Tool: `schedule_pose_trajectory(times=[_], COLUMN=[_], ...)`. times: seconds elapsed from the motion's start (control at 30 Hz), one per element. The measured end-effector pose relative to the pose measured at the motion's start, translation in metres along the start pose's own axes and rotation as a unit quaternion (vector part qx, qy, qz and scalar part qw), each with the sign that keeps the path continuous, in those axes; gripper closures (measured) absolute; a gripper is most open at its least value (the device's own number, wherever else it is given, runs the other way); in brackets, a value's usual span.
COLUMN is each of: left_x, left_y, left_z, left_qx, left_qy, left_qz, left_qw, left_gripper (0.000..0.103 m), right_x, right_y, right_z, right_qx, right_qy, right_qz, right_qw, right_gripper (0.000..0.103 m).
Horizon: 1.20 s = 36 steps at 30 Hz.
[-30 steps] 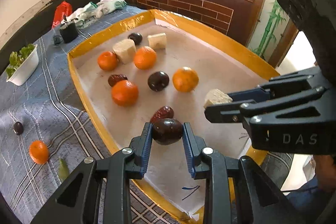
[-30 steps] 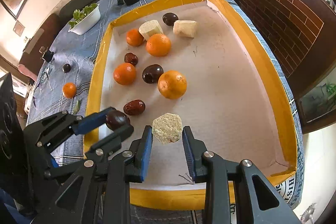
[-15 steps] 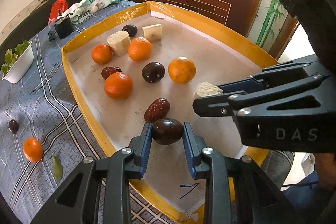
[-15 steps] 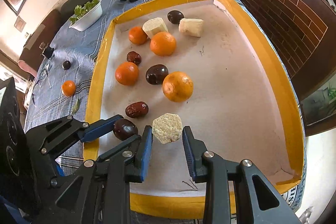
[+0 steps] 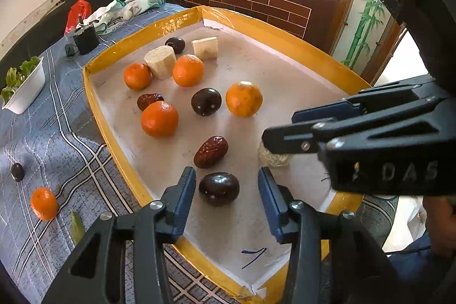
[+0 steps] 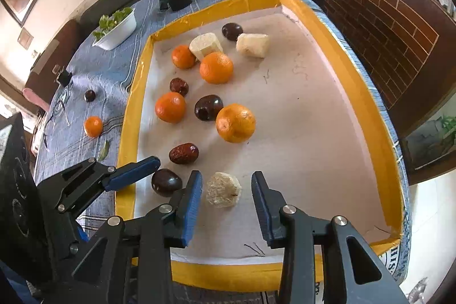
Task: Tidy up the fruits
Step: 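Lower the plum and white chunk into the tray and open both tools, then withdraw both open tools from the tray toward the remaining fruits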
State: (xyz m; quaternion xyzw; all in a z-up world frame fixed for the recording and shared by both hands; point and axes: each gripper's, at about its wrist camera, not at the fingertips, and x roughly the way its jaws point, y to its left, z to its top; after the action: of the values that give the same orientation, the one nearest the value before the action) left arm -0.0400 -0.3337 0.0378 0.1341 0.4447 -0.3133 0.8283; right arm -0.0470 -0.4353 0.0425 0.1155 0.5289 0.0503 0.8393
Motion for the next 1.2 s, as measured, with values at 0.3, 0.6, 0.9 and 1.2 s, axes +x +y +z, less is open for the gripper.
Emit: schedule_pose_trajectory(times=[0.3,0.6,0.9,1.2], left_x=[-0.020,-0.043,-0.069,-0.094], left_y=[0.005,0.025,0.066,0.114], left_z=[0.000,-0.011,-0.032,-0.072], left_qx=[-0.013,-0.042,-0.093,-0.157], left_qy=[-0.035,-0.057,-0.070,-0.069], left_qz=[0.004,0.021,0.052,0.086], left_qw=[0.9993,0.9973,0.9918,0.9815], left_gripper=[0.059,0.059,0.059,0.059], right_x=[-0.014,-0.019,-0.022,-0.011], right_y=[-0.002,0.017,0.054,0.108], right_z=[-0.001,-0.002,0.002,0.003], right_qx=[0.023,0.016,-0.014,-0.062], right_qy=[-0.027,-0.039,-0.054,-0.044], right_qz=[-0.004,-0.007,-0.001,0.019], right_qw=[0.999,0.999,0.998,0.997], right_gripper=[0.063,0.063,0.061,0.057])
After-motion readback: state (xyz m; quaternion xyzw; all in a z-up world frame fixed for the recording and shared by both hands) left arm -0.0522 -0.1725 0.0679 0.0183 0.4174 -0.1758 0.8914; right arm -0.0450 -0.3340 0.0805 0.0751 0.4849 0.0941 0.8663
